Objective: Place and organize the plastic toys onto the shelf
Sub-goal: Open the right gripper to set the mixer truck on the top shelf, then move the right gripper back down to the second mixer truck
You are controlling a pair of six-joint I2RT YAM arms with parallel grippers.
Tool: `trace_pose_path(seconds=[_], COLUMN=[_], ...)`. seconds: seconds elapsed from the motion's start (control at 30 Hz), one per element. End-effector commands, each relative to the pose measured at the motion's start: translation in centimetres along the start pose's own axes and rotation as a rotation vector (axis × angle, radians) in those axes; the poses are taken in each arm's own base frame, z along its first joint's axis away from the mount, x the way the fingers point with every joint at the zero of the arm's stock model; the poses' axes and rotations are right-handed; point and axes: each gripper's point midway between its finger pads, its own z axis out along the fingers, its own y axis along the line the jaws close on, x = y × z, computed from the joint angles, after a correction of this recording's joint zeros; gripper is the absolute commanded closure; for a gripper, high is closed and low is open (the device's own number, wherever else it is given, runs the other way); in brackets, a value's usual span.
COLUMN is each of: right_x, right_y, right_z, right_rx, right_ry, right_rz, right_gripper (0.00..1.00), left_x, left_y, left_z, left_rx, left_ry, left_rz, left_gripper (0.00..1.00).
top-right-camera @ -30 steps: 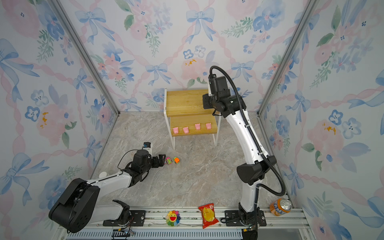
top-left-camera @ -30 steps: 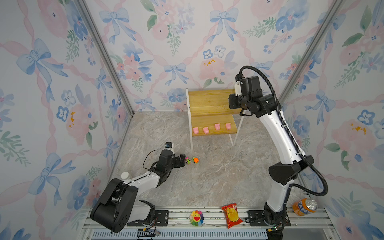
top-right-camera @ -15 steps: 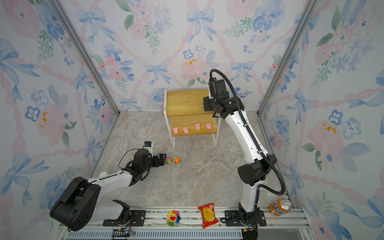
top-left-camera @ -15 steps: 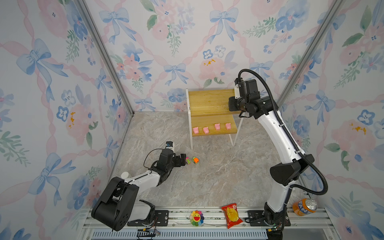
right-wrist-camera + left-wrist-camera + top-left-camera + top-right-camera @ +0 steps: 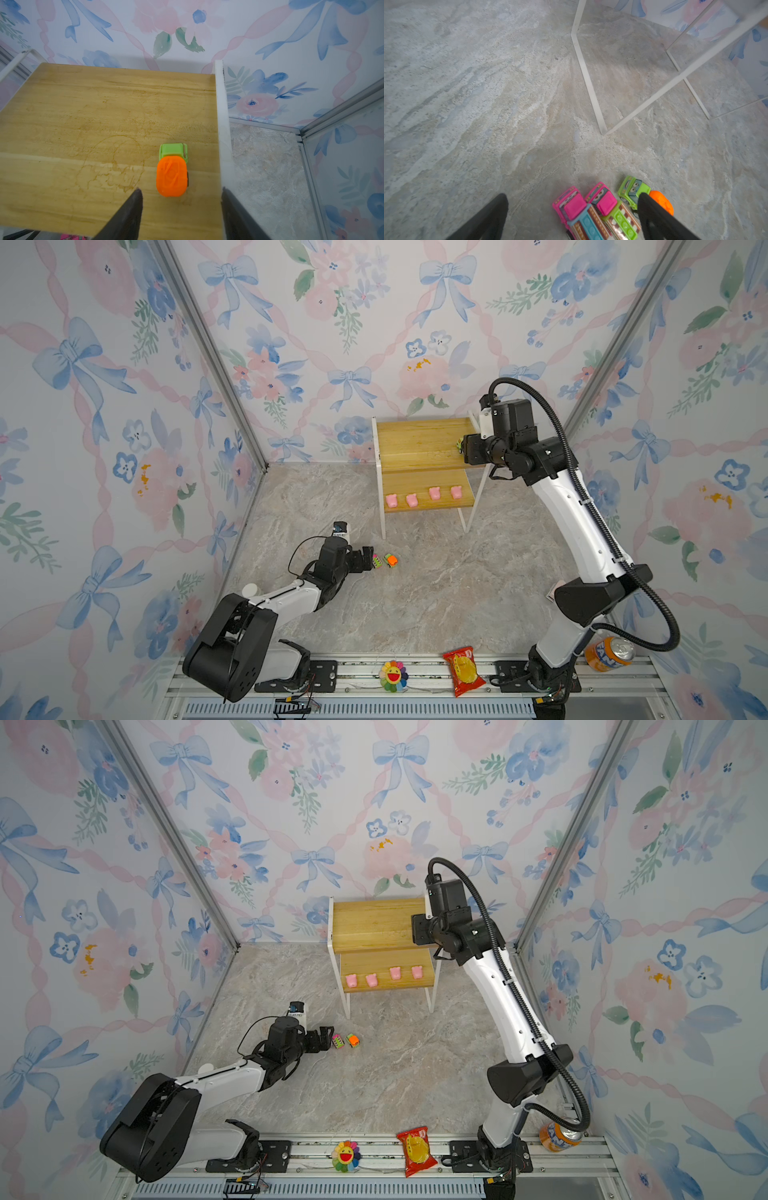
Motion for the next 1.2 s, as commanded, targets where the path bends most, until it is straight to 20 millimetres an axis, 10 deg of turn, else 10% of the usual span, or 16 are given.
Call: trace_pose_path(seconds=[0.0, 0.23, 0.6, 1.17], right_x=[-1.4, 7.2, 28.6, 31.4], right_y=[0.9, 4.4, 14.8, 22.2], right_z=[-5.9, -8.8, -1.1, 8.0], right_rx=[-0.056, -0.272, -0.426, -0.543], right_ry=[-0.115, -0.076, 0.147, 0.226], right_rz=[-0.064, -0.078, -0.111, -0.239], right_gripper=[0.36, 0.34, 0.34, 0.36], left_x=[-0.1, 0.2, 1.2, 1.5], left_y=[-0.3, 0.0, 0.2, 0.9], left_z=[0.2, 0.2, 0.3, -0.1], left_rx=[0.003, -0.011, -0.012, -0.039], left_ry=[0.01, 0.017, 0.048, 0.044], left_rz=[0.012, 0.015, 0.013, 0.008], left_gripper=[0.02, 0.02, 0.02, 0.02])
